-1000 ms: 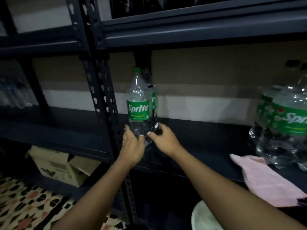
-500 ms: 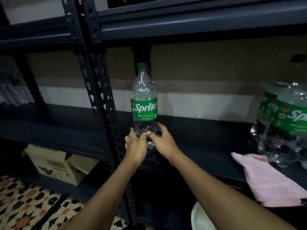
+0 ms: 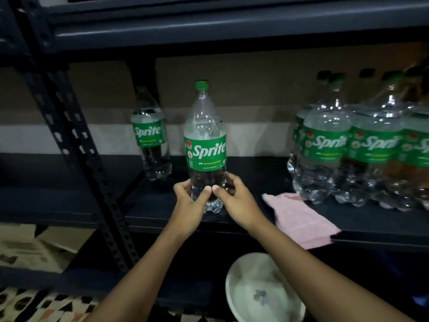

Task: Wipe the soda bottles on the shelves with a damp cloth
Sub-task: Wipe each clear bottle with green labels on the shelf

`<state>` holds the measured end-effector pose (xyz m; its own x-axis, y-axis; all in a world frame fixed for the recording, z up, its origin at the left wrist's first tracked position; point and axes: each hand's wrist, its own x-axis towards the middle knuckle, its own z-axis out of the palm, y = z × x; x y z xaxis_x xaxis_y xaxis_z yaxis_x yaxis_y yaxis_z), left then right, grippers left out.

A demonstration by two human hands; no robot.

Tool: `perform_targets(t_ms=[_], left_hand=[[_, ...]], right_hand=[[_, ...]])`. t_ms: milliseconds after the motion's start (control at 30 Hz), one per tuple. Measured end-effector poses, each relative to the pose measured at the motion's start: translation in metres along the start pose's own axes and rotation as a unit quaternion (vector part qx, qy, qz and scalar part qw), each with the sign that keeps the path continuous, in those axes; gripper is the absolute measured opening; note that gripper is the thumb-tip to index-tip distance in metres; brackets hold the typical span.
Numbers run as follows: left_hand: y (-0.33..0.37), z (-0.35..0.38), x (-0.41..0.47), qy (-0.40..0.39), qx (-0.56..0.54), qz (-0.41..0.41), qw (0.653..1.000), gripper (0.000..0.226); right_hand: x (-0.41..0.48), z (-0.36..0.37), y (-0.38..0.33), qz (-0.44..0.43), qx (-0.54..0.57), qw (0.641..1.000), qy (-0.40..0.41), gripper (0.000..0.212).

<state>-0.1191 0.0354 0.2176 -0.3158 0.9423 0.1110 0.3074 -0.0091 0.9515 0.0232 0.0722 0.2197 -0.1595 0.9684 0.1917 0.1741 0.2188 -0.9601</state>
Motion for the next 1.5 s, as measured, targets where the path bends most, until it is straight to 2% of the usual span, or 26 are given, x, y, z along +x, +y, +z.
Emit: perform_targets(t_ms=[100, 200, 467, 567, 633, 700, 767, 833, 900, 967, 1033, 1100, 1133, 1200, 1267, 1300, 1367, 1433, 1467, 1500], left_hand=[[0.001, 0.019, -0.003, -0.016, 0.027, 0.028, 0.999, 0.05], [0.0, 0.036, -0.006, -0.04, 0.067, 0.046, 0.996, 0.072], [-0.002, 0.061, -0.007, -0.064, 0.085, 0.075, 0.991, 0.069], [-0.002, 0.061, -0.007, -0.061, 0.079, 0.076, 0.992, 0.078], [-0.002, 0.06, -0.006, -0.067, 0.071, 0.073, 0.993, 0.085], [-0.002, 0.058, -0.007, -0.074, 0.069, 0.07, 0.992, 0.086], [0.0, 0.058, -0.007, -0.078, 0.063, 0.063, 0.993, 0.087], [0.003, 0.058, -0.007, -0.079, 0.058, 0.064, 0.993, 0.074], [0.007, 0.054, -0.005, -0.083, 0.061, 0.06, 0.993, 0.067], [0.014, 0.049, -0.002, -0.097, 0.059, 0.058, 0.992, 0.063], [0.024, 0.044, 0.002, -0.105, 0.036, 0.066, 0.992, 0.063], [0.041, 0.04, 0.005, -0.102, -0.011, 0.064, 0.993, 0.066], [0.053, 0.038, 0.005, -0.102, -0.038, 0.059, 0.992, 0.07], [0.076, 0.034, 0.009, -0.113, -0.076, 0.05, 0.989, 0.071], [0.096, 0.032, 0.014, -0.128, -0.095, 0.058, 0.985, 0.05], [0.103, 0.034, 0.018, -0.131, -0.109, 0.065, 0.983, 0.043], [0.113, 0.038, 0.023, -0.134, -0.13, 0.076, 0.979, 0.048], [0.116, 0.043, 0.028, -0.132, -0.145, 0.085, 0.977, 0.062], [0.115, 0.045, 0.029, -0.135, -0.165, 0.089, 0.973, 0.065], [0.113, 0.046, 0.032, -0.14, -0.184, 0.094, 0.968, 0.064]], right_hand=[[-0.009, -0.026, 0.003, -0.007, -0.013, 1.0, 0.019, 0.042], [-0.017, -0.046, 0.005, -0.016, -0.028, 0.999, 0.029, 0.035], [-0.026, -0.077, 0.007, -0.017, -0.049, 0.998, 0.033, 0.041], [-0.028, -0.089, 0.005, -0.024, -0.144, 0.988, 0.041, 0.055], [-0.029, -0.096, 0.01, -0.022, -0.304, 0.95, 0.069, 0.058], [-0.031, -0.101, 0.018, 0.019, -0.453, 0.888, 0.074, 0.061], [-0.033, -0.103, 0.028, 0.05, -0.529, 0.845, 0.057, 0.059], [-0.033, -0.105, 0.033, 0.053, -0.553, 0.83, 0.052, 0.05], [-0.029, -0.109, 0.033, 0.039, -0.531, 0.843, 0.076, 0.037], [-0.027, -0.115, 0.024, 0.03, -0.429, 0.895, 0.117, 0.033], [-0.026, -0.121, 0.008, 0.022, -0.248, 0.957, 0.149, 0.035], [-0.026, -0.125, -0.018, 0.035, -0.034, 0.985, 0.168, 0.027], [-0.024, -0.125, -0.029, 0.051, 0.081, 0.983, 0.16, 0.022], [-0.02, -0.125, -0.048, 0.066, 0.261, 0.953, 0.138, 0.02], [-0.014, -0.122, -0.064, 0.058, 0.35, 0.926, 0.127, 0.022], [-0.013, -0.118, -0.07, 0.047, 0.363, 0.922, 0.124, 0.022], [-0.01, -0.103, -0.079, 0.004, 0.294, 0.947, 0.127, 0.021], [-0.013, -0.083, -0.076, -0.09, 0.114, 0.977, 0.156, 0.028], [-0.013, -0.076, -0.067, -0.156, 0.003, 0.972, 0.177, 0.038], [-0.009, -0.072, -0.057, -0.22, -0.101, 0.952, 0.189, 0.05]])
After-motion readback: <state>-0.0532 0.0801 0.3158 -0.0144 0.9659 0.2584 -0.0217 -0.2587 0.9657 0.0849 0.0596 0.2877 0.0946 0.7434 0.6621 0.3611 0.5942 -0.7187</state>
